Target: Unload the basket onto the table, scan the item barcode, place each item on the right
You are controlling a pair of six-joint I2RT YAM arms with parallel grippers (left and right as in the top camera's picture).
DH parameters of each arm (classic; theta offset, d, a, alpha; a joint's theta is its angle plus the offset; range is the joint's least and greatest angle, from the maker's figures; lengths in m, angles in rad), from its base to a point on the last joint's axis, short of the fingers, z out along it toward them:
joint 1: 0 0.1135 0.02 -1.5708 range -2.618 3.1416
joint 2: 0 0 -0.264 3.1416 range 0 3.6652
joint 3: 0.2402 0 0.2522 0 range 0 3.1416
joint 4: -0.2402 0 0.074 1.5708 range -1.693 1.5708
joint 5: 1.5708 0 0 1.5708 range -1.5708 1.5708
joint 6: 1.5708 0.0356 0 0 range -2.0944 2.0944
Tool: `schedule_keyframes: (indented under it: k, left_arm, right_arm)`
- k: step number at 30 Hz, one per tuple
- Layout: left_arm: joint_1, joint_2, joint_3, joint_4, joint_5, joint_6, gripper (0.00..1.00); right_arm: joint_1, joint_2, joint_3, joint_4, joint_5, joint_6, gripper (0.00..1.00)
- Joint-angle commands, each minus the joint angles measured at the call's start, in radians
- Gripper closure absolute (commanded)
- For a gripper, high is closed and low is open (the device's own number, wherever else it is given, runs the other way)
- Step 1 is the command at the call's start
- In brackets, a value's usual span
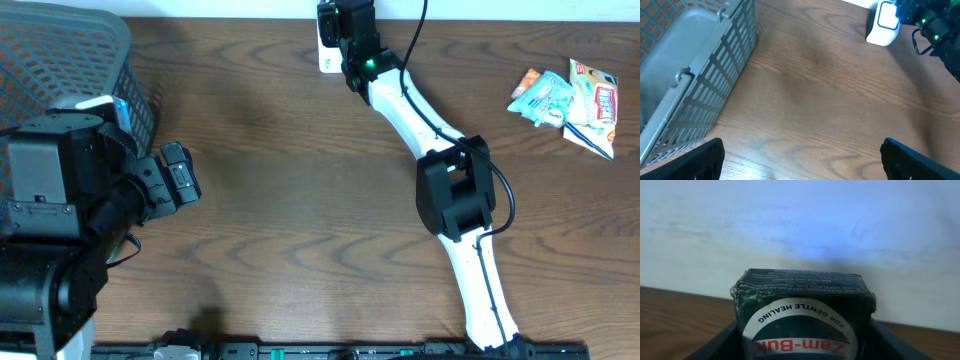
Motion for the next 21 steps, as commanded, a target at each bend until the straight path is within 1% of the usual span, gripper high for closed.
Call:
schedule_keyframes:
  k: [1, 4, 5, 7, 8, 9, 13, 19, 21]
  left_arm:
    - [0.002, -0.002, 0.007, -0.003, -0.006, 0.002, 0.03]
    - [0.002, -0.002, 0.007, -0.003, -0.006, 0.002, 0.02]
    - [0.002, -0.002, 0.007, -0.003, -0.006, 0.002, 0.02]
    - [0.002, -0.002, 0.007, -0.003, -0.006, 0.002, 0.02]
    - [0.002, -0.002, 0.007, -0.003, -0.006, 0.002, 0.02]
    - [0.002, -0.002, 0.007, -0.003, -0.006, 0.002, 0.02]
    - [0.002, -0.002, 0.007, -0.003, -0.006, 0.002, 0.02]
    - [0.002, -0.002, 0.007, -0.003, -0.006, 0.002, 0.02]
    - [0.002, -0.002, 0.007, -0.003, -0.006, 0.002, 0.03]
  right_arm:
    - [-0.005, 0.016, 0.034, -0.003, 0.093, -0.043, 0.42]
    - [-0.006, 0.011, 0.053, -0.023, 0.174, -0.043, 0.43]
    - [-0.011, 0.003, 0.077, -0.063, 0.217, -0.033, 0.42]
    - [-0.026, -0.009, 0.105, -0.128, 0.244, 0.002, 0.42]
    - [-0.038, -0.018, 0.126, -0.183, 0.247, 0.032, 0.41]
    - [-0.066, -0.036, 0.164, -0.285, 0.247, 0.085, 0.41]
    - [-0.153, -0.089, 0.199, -0.496, 0.247, 0.176, 0.41]
    - [-0.307, -0.135, 0.199, -0.792, 0.246, 0.19, 0.41]
    - [-0.38, -0.134, 0.198, -0.925, 0.246, 0.191, 0.36]
